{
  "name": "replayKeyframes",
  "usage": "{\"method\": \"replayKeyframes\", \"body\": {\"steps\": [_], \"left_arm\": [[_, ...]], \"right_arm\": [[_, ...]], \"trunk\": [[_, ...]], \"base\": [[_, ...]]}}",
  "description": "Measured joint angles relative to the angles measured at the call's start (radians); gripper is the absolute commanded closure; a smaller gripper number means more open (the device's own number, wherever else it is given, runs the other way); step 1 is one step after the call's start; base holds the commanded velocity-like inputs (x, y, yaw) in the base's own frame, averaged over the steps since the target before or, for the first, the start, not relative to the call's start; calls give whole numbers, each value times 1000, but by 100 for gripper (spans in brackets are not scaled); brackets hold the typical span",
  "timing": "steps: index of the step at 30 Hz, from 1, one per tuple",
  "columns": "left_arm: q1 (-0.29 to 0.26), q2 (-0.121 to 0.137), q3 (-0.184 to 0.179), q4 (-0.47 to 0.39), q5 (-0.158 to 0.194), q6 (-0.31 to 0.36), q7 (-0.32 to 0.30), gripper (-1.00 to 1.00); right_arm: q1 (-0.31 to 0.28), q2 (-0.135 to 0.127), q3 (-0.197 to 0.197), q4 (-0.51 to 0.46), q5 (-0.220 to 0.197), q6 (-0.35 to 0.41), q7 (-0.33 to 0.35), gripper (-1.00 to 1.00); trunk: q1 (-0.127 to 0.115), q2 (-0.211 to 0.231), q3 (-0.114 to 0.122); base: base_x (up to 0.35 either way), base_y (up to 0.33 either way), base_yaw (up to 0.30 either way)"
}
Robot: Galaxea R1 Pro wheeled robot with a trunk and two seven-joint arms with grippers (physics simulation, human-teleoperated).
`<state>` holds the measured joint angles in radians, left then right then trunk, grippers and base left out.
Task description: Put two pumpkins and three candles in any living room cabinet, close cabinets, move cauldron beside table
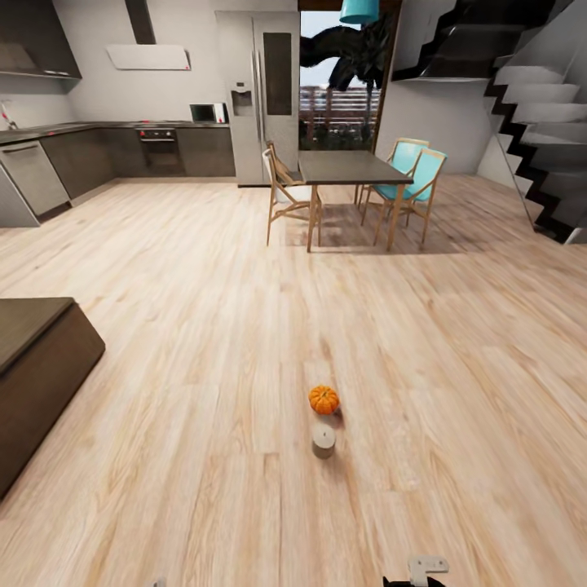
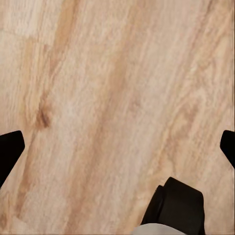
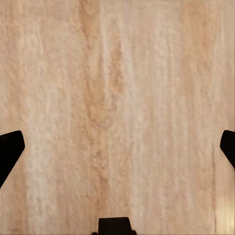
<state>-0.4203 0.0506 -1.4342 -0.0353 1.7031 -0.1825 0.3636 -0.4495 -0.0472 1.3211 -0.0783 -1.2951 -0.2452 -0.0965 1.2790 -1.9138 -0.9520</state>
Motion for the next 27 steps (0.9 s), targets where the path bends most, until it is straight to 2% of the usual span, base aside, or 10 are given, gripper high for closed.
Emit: {"method": "replayKeyframes", "body": {"steps": [27], "left_arm": [[9, 0, 0, 0, 0, 0, -2, -100]], "right_arm": [[0, 4, 1, 1, -3, 0, 0, -100]], "trunk": [[0, 0, 0]], "base": [[333, 0, 0]]}}
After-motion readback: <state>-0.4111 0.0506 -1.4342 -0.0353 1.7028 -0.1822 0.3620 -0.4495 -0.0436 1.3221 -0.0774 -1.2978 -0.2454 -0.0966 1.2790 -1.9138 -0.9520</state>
